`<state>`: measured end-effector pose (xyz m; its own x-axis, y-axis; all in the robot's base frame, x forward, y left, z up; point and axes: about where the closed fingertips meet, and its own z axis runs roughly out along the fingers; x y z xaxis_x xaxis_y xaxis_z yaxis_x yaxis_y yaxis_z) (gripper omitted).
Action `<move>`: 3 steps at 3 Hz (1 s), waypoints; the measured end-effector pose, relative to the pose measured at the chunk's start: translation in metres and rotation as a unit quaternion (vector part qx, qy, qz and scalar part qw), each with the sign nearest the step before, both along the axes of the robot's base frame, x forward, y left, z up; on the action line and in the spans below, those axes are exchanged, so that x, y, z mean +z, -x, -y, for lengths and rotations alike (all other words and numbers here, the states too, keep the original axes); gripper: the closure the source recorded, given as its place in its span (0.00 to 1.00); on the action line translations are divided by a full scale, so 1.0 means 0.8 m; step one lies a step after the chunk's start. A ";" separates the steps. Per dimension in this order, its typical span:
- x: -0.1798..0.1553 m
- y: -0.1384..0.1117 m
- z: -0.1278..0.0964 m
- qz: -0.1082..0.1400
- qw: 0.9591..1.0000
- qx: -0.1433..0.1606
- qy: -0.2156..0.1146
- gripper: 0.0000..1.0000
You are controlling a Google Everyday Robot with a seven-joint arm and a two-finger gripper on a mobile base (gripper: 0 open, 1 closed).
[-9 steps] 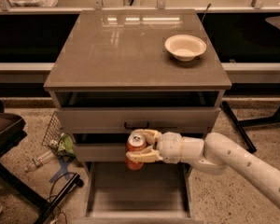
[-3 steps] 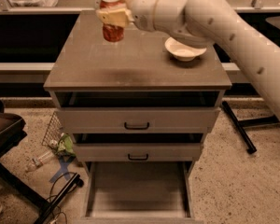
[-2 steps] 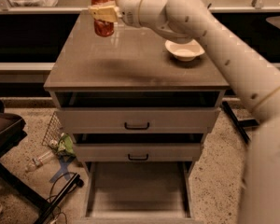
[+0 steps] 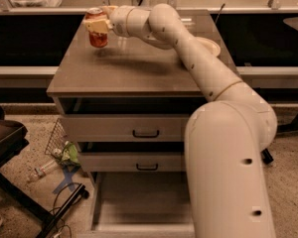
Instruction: Pick coke can from bottom drawer and place on counter
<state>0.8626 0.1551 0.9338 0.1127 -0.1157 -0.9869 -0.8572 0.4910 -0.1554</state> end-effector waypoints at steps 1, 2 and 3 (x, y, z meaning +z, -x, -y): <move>-0.033 -0.028 -0.032 -0.002 1.000 0.004 0.015 0.97; -0.032 -0.025 -0.033 -0.003 1.000 0.005 0.014 0.75; -0.033 -0.024 -0.037 -0.004 1.000 0.007 0.014 0.51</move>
Offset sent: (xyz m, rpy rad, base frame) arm 0.0168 0.0201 -0.0223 -0.0258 0.0066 0.0070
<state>0.8816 0.1847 0.9073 0.1065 -0.1418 -0.9842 -0.8656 0.4739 -0.1619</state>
